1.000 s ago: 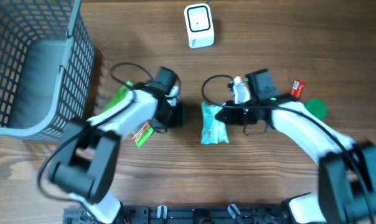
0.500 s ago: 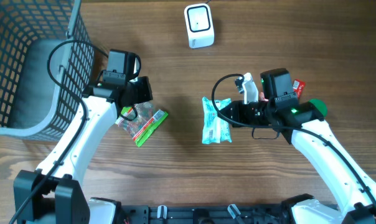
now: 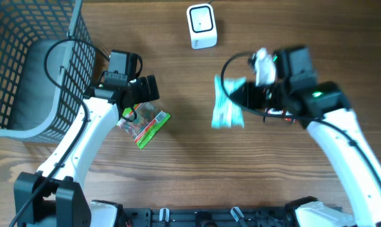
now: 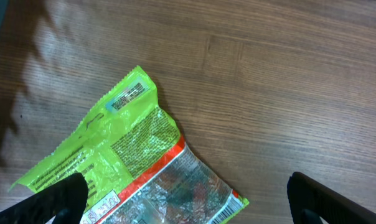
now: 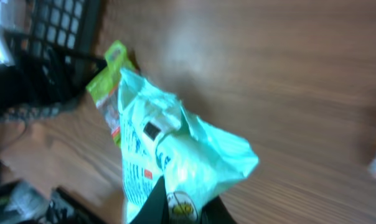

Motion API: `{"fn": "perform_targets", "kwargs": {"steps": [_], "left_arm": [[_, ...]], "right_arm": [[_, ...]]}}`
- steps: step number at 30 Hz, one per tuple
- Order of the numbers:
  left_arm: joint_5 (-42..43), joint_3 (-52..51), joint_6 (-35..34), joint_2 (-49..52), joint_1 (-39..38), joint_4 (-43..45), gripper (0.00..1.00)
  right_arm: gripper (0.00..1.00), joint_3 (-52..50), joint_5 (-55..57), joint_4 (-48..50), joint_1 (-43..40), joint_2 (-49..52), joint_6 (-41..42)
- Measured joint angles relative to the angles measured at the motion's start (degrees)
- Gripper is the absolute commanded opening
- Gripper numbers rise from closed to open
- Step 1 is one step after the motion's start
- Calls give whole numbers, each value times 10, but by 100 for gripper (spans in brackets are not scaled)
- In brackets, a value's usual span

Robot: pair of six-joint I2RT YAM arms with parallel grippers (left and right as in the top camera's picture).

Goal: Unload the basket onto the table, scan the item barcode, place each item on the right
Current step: 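Release the left gripper and lift the Kleenex pack with the right, then hold the Kleenex pack under the white scanner with the right gripper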

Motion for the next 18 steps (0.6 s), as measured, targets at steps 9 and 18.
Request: {"fn": "perform_targets", "kwargs": {"steps": [9,18], "left_arm": [[0,0,0,0,0,-2,100],[0,0,0,0,0,-2,100]], "right_arm": [[4,591,146,-268,5,206,-85],[4,591,478,-153,114,396,-87]]}}
